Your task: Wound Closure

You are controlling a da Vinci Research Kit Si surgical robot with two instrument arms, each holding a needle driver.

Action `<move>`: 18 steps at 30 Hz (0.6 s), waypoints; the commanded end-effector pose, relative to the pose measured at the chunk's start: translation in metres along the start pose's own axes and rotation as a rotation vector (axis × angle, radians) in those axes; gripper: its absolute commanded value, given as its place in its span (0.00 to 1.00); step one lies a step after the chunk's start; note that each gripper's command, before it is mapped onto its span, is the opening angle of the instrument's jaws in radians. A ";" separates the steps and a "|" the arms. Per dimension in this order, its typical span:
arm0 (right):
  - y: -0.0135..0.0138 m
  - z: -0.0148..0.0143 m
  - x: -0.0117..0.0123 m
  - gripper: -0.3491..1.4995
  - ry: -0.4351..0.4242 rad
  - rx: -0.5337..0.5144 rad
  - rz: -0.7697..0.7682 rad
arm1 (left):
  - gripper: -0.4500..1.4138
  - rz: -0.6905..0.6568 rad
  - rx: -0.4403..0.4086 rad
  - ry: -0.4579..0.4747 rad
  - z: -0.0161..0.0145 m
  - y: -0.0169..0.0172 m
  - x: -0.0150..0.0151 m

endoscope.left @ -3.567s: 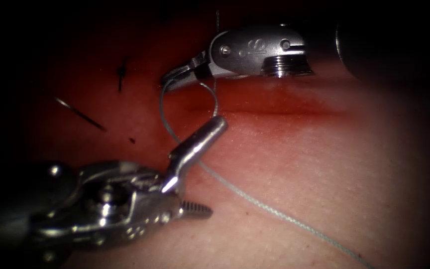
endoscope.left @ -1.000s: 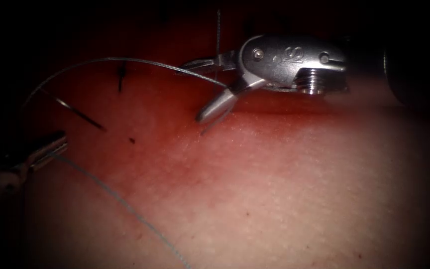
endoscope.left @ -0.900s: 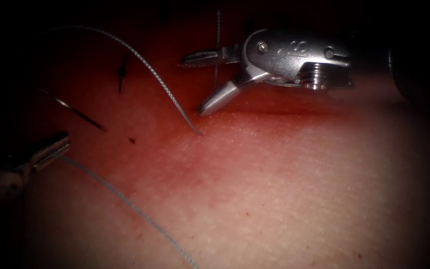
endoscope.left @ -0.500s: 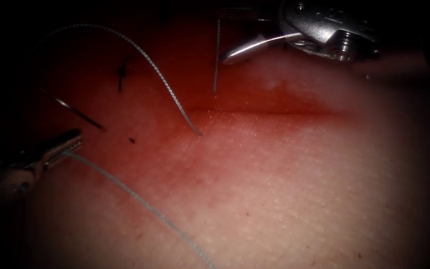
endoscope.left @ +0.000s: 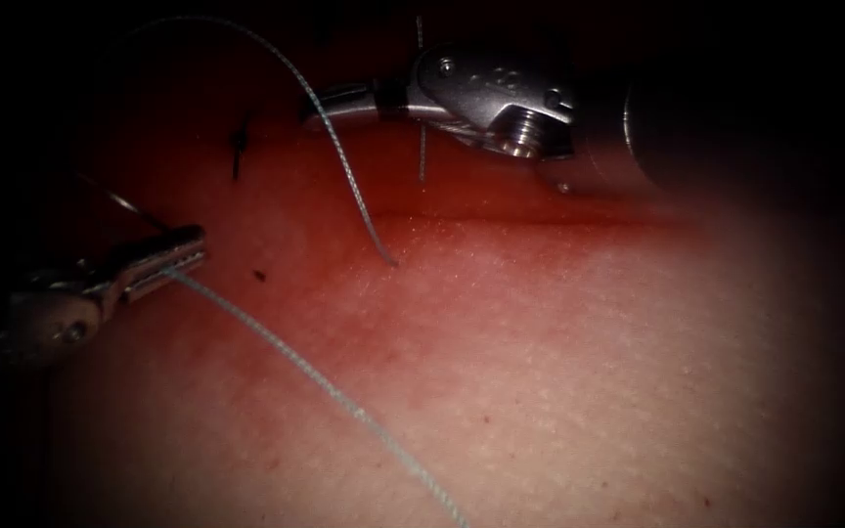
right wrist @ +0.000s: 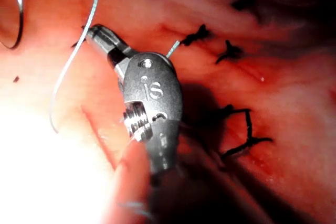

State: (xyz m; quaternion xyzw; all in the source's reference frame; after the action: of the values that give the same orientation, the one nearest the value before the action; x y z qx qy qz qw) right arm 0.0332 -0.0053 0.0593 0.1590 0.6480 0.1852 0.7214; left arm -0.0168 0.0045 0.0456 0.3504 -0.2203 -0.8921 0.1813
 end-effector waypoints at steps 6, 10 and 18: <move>-0.0001 0.0025 0.0010 0.00 0.103 0.037 0.028 | 0.00 -0.023 -0.039 0.039 0.0028 -0.0006 -0.0002; -0.0005 0.0018 0.0024 0.00 0.166 0.070 0.044 | 0.00 -0.031 -0.076 0.051 0.0045 -0.0005 -0.0011; -0.0025 0.0002 0.0056 0.00 0.234 0.137 0.071 | 0.00 -0.058 -0.163 0.077 0.0084 0.0000 -0.0034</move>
State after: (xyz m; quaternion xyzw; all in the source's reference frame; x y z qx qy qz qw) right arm 0.0329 -0.0051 0.0530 0.2096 0.7329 0.1834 0.6207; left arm -0.0201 0.0080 0.0529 0.3767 -0.1210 -0.8977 0.1940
